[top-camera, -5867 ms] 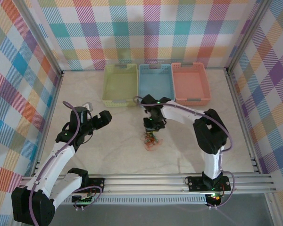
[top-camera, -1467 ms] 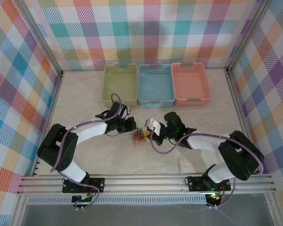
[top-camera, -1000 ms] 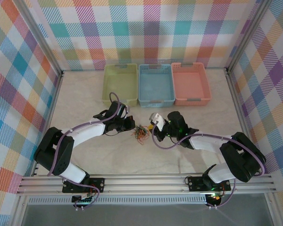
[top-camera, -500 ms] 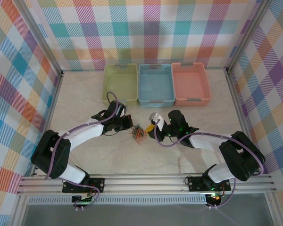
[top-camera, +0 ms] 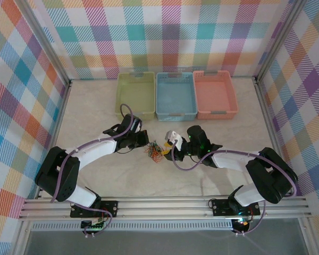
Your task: Untangle the cables
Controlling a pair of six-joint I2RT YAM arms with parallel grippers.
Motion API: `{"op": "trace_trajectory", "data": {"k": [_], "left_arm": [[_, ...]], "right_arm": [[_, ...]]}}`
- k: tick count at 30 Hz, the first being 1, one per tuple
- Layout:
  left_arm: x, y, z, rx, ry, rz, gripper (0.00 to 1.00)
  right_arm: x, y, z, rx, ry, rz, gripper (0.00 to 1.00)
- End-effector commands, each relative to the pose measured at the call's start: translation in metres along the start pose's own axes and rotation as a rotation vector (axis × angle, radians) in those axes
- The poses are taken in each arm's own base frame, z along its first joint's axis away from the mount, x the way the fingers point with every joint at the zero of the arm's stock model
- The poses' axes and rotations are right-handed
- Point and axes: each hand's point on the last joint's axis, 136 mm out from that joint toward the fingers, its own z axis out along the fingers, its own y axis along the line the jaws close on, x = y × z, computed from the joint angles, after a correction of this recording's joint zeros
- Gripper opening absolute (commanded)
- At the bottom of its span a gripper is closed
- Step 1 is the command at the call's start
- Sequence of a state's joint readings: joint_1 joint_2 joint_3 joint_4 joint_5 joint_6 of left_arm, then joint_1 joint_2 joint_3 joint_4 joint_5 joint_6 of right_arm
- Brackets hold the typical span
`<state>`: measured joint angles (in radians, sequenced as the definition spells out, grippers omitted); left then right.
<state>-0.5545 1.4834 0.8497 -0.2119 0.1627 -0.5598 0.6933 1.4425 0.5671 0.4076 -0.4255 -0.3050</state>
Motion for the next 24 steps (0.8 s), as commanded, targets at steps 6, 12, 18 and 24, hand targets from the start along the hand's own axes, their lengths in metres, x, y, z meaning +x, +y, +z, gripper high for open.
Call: {"op": "trace_trajectory", "data": {"k": [6, 12, 18, 24], "left_arm": [[0.002, -0.005, 0.001, 0.008, 0.020, 0.037, 0.00], [0.002, -0.005, 0.001, 0.006, 0.020, 0.040, 0.00], [0.001, -0.004, 0.000, -0.001, 0.017, 0.046, 0.00], [0.000, -0.006, -0.004, 0.005, 0.011, 0.047, 0.00]], "right_arm": [[0.008, -0.005, 0.001, 0.073, 0.028, -0.160, 0.51], [0.013, 0.011, 0.010, 0.007, 0.057, -0.270, 0.54], [0.021, 0.007, 0.020, 0.030, 0.160, -0.368, 0.54], [0.024, -0.006, 0.026, 0.089, 0.214, -0.416, 0.51]]}}
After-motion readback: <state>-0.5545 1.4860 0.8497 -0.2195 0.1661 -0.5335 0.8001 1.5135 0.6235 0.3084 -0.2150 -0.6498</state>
